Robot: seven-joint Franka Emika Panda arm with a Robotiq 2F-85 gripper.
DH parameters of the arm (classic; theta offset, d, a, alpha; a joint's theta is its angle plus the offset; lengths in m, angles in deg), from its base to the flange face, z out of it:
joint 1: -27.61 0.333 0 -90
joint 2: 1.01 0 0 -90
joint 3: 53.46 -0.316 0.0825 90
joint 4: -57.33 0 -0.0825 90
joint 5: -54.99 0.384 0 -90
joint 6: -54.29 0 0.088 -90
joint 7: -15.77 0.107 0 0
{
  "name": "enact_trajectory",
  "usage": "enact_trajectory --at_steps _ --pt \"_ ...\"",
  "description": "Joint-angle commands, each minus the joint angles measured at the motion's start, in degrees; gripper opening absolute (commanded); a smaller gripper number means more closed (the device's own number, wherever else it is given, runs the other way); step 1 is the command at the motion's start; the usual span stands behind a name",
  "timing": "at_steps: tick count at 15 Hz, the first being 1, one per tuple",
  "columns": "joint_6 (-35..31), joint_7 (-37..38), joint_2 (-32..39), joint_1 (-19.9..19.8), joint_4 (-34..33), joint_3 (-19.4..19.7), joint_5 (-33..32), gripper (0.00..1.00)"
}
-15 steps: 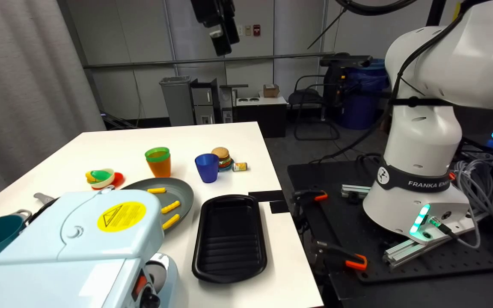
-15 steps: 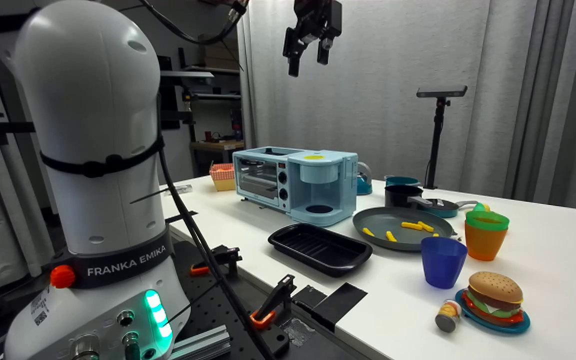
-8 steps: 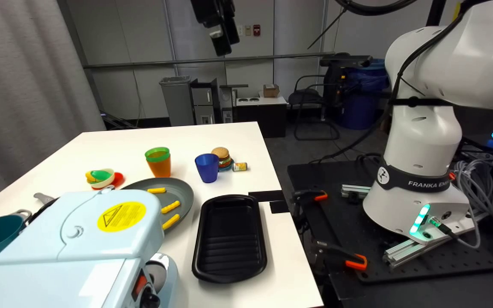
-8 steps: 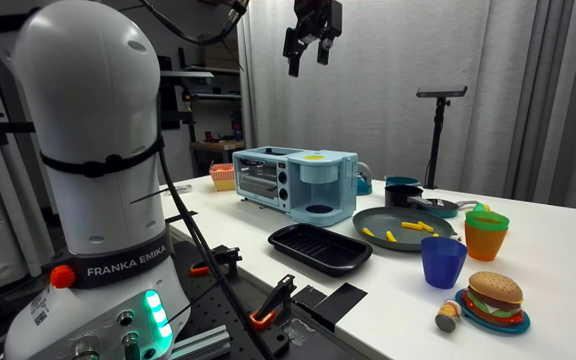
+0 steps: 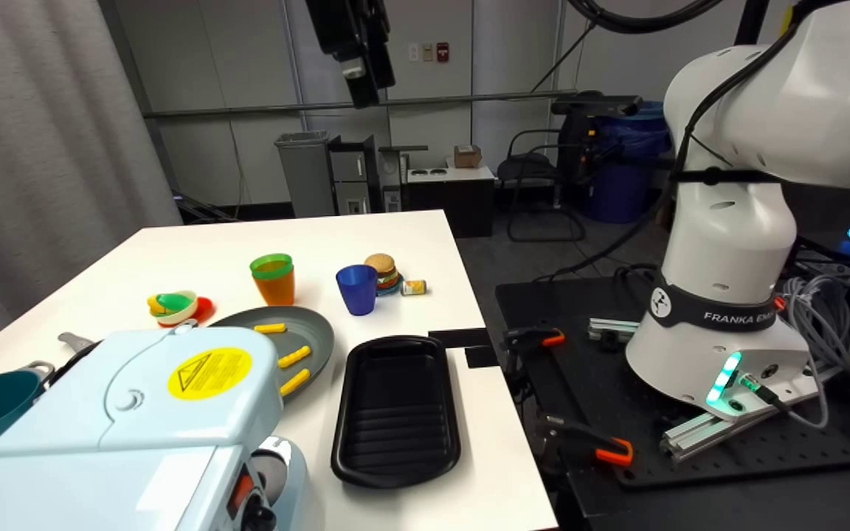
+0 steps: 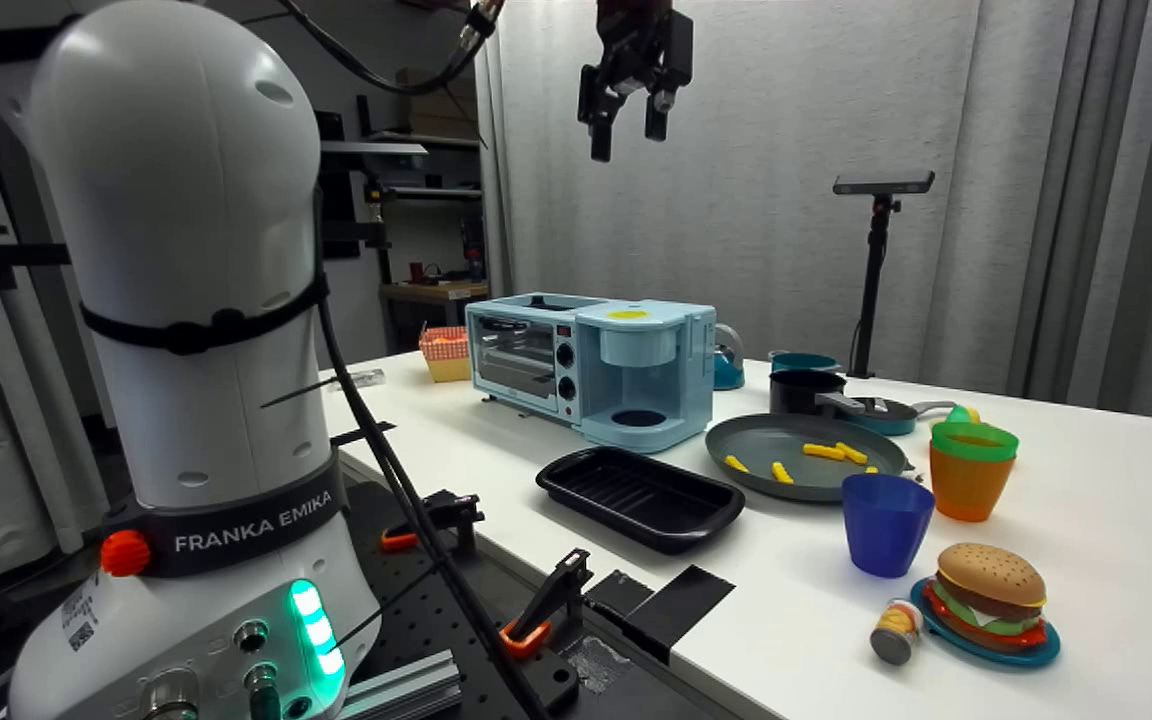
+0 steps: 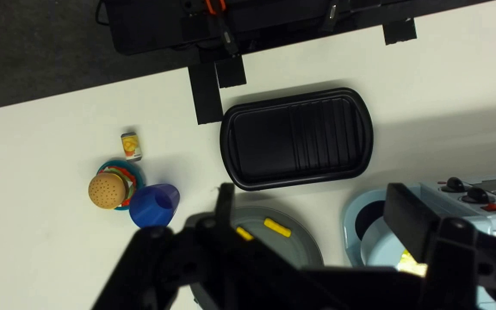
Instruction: Press the top of the coffee maker to open the bowl and push it back to close it
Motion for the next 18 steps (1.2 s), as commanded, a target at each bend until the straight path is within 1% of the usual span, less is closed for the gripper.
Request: enact_trajectory --at_steps 1,3,5,8,9,11,14,18 --pt "-3.3 1.2 -0.2 0.5 0.5 -0.4 -1.6 0.58" --pt "-4.8 1.4 -0.1 0.6 0.5 -0.7 -2.4 0.42" --pt "-6.0 1.3 0.0 0.7 0.5 -1.0 -2.8 0.29" --pt "-8.0 1.4 0.3 0.7 0.2 -1.3 -3.8 0.05" --pt "-8.5 1.7 0.7 0.6 0.0 -1.5 -4.3 0.01" --pt "-8.9 1.3 1.8 0.7 -0.8 -1.4 -4.2 0.00" --pt "-10.0 2.9 3.3 0.5 -2.0 -2.0 -6.4 0.00" --pt "-12.1 3.5 5.2 1.6 -2.7 -3.3 -7.0 0.00"
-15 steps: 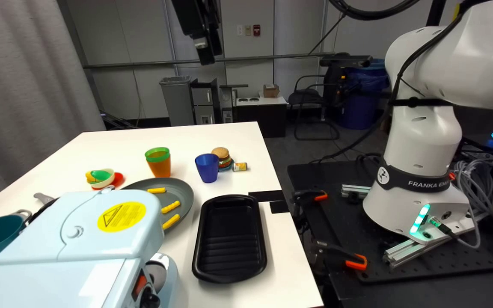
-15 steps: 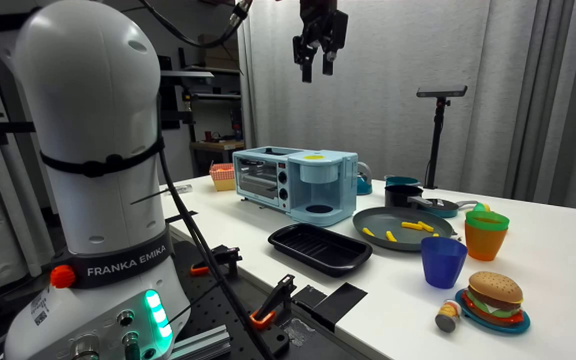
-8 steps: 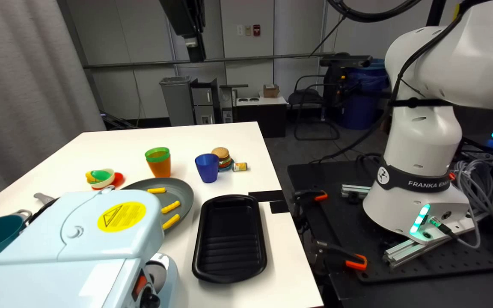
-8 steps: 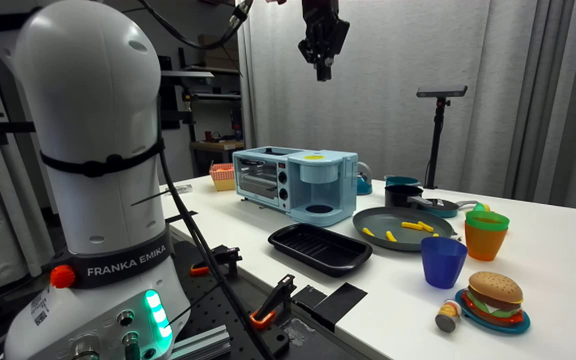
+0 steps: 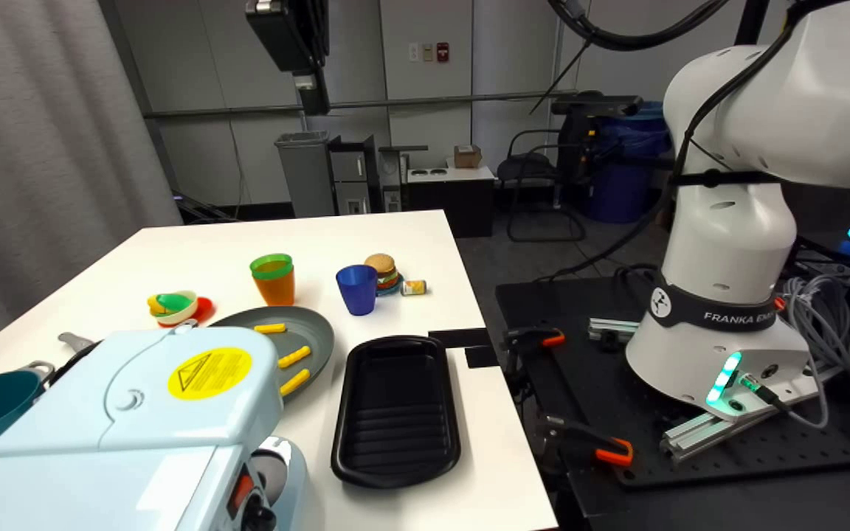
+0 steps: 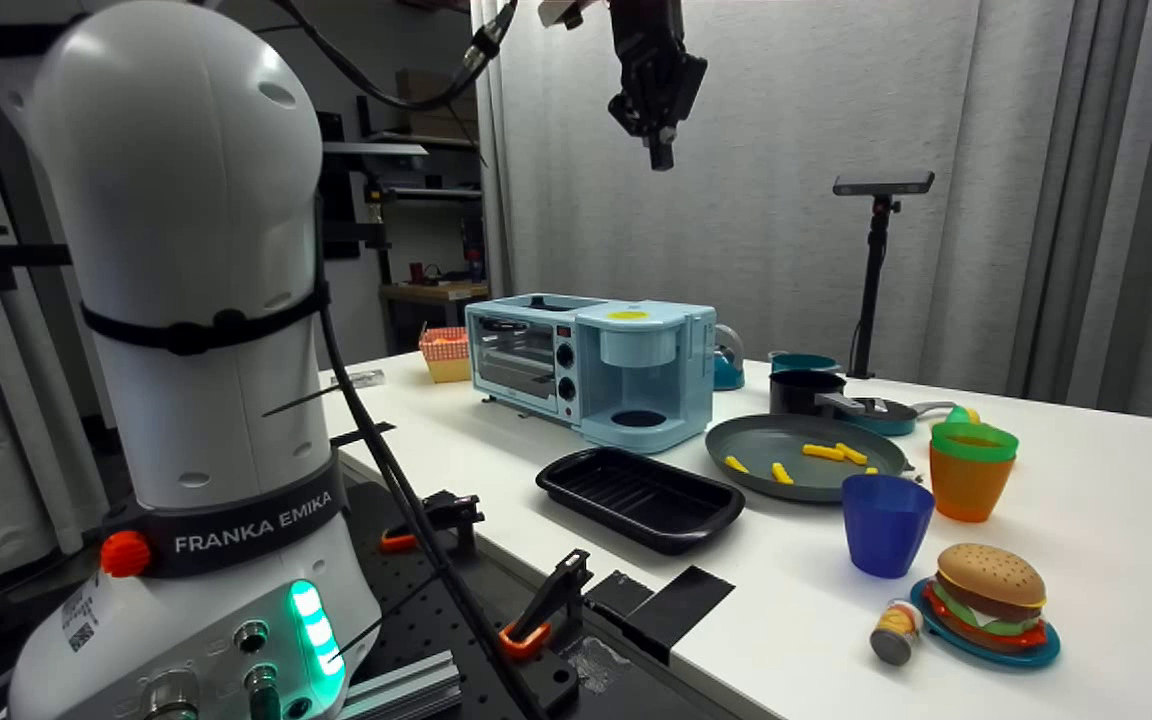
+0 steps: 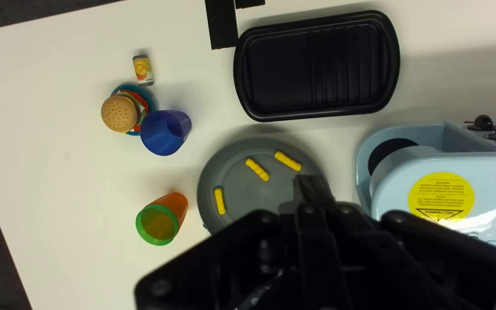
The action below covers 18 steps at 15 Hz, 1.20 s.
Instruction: Press the top of the coffee maker to open the bowl and push it back to close it
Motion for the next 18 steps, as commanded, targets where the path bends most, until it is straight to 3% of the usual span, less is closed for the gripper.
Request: enact_trajectory --at_steps 1,18 --pt "-2.6 1.5 2.5 1.4 -2.1 -1.3 -1.5 0.00" --pt "-10.6 0.4 14.3 6.8 -10.0 -4.3 0.4 0.00"
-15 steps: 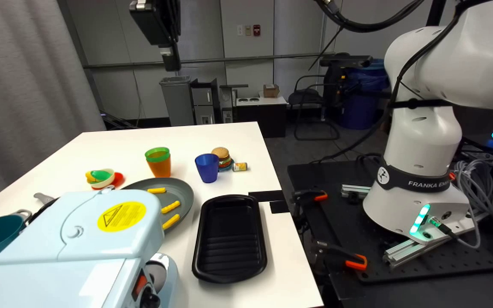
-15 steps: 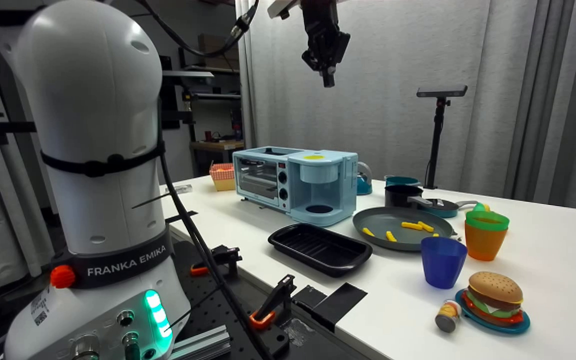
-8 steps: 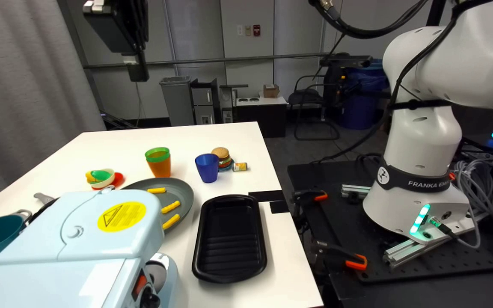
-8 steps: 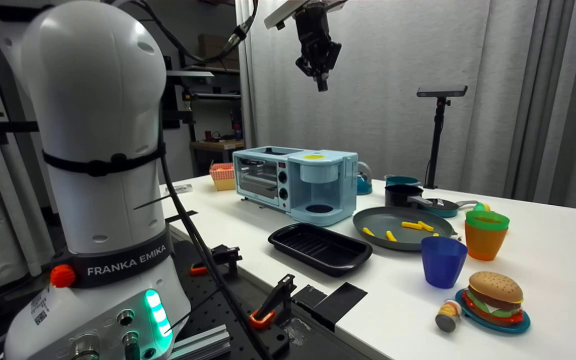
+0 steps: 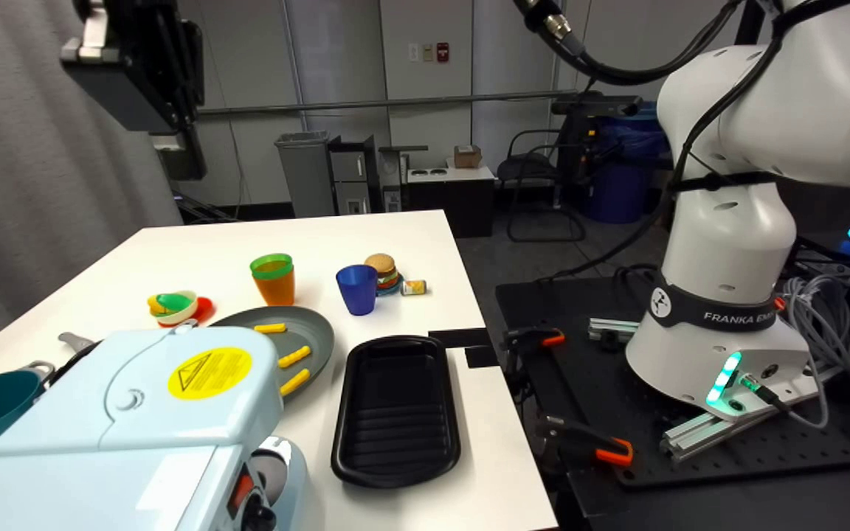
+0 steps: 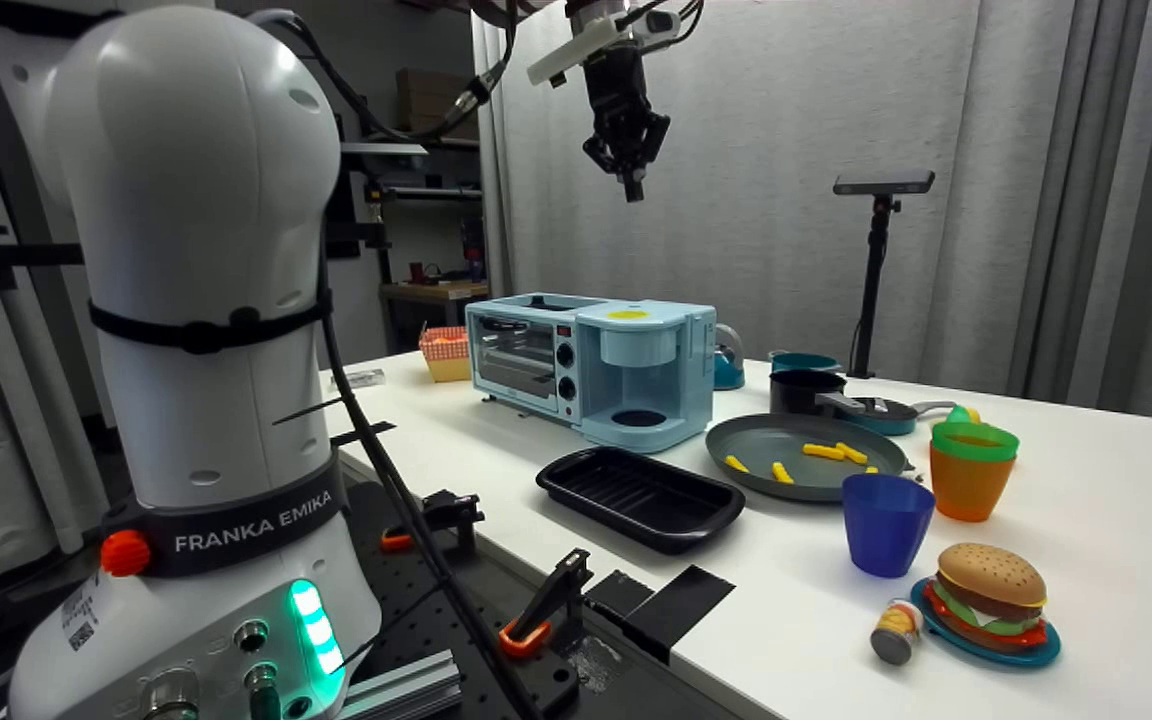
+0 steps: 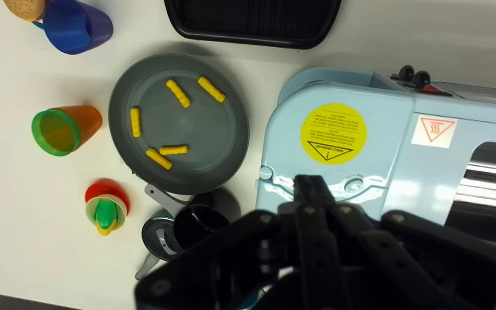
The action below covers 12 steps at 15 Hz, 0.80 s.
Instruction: Press the top of the coffee maker to open the bowl and push it back to close it
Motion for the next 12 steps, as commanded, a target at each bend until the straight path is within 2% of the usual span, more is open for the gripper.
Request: enact_trajectory --at_steps 1,12 --pt "-0.7 0.4 3.6 1.3 -4.1 0.4 0.8 0.00" --pt "-1.3 0.4 12.3 3.3 -10.1 0.6 3.1 0.00"
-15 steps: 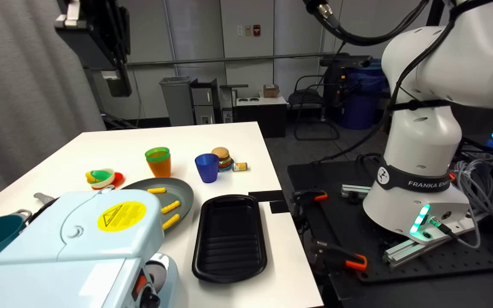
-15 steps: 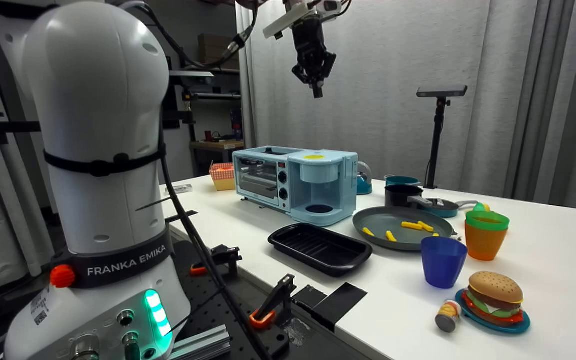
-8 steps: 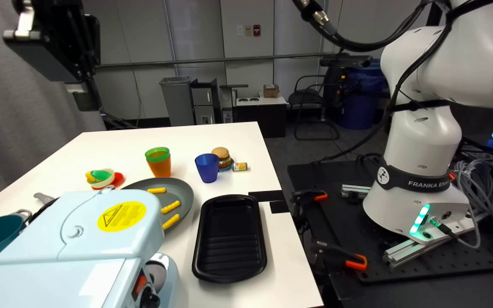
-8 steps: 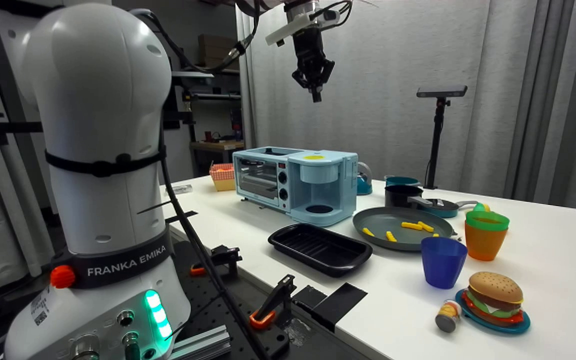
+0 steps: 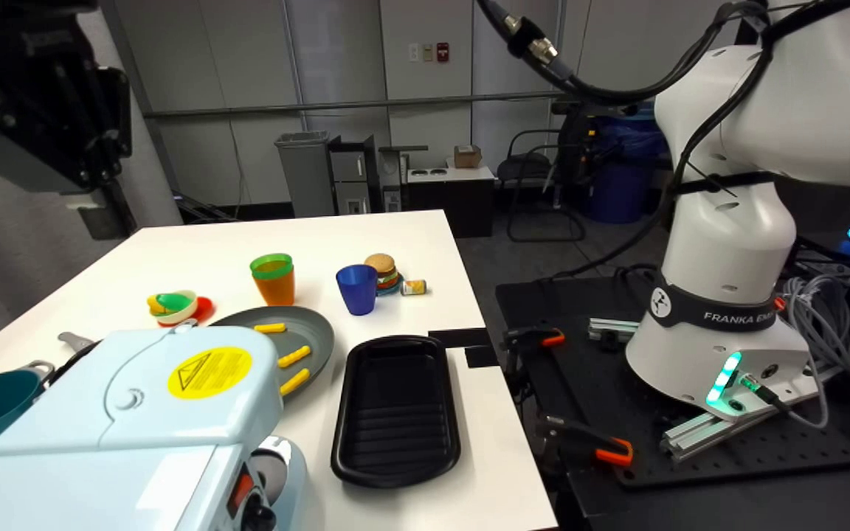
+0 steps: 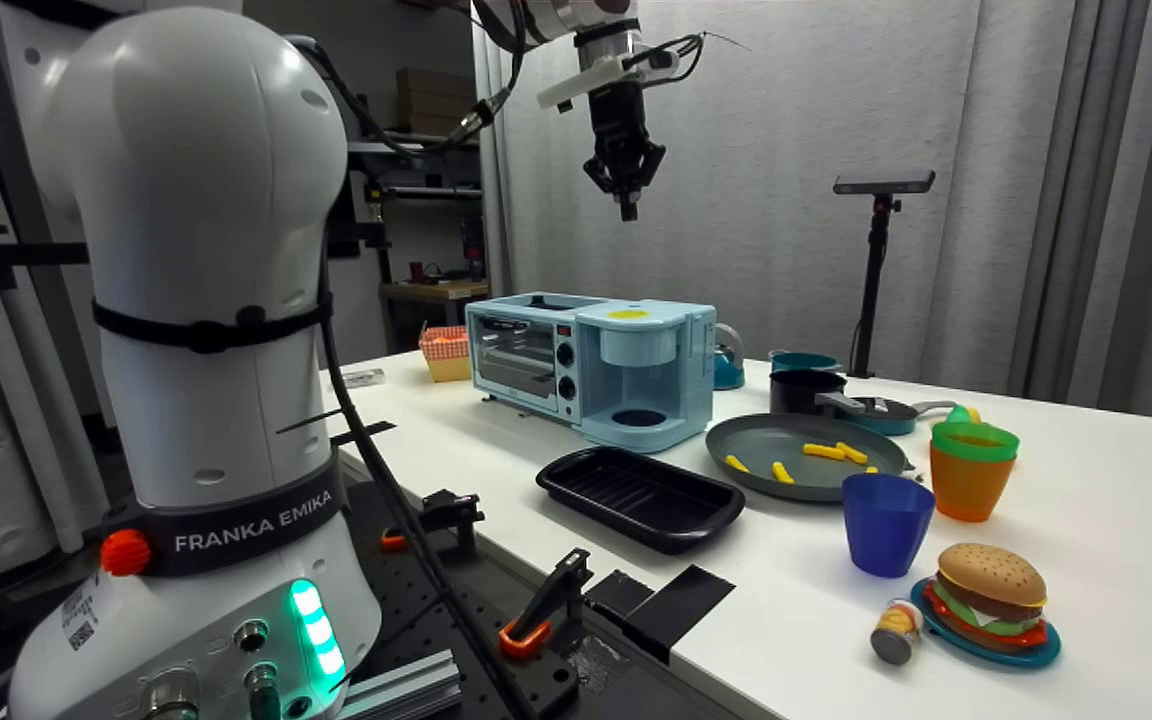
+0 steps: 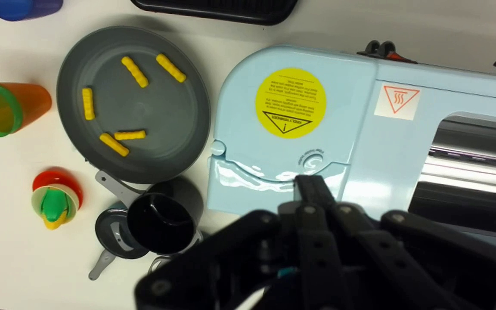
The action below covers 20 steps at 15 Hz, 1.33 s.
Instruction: Press the top of the coffee maker to open the bowl and push it back to close it
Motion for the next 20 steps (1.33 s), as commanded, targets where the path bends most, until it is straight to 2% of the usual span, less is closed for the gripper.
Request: enact_trajectory --at_steps 1,10,20 --pt "-0.5 0.4 3.8 1.1 -3.2 0.7 1.7 0.00" --pt "-1.2 0.5 11.2 1.8 -8.7 1.1 2.7 0.00" --pt "-2.5 1.1 15.0 2.7 -8.7 1.9 2.0 0.00"
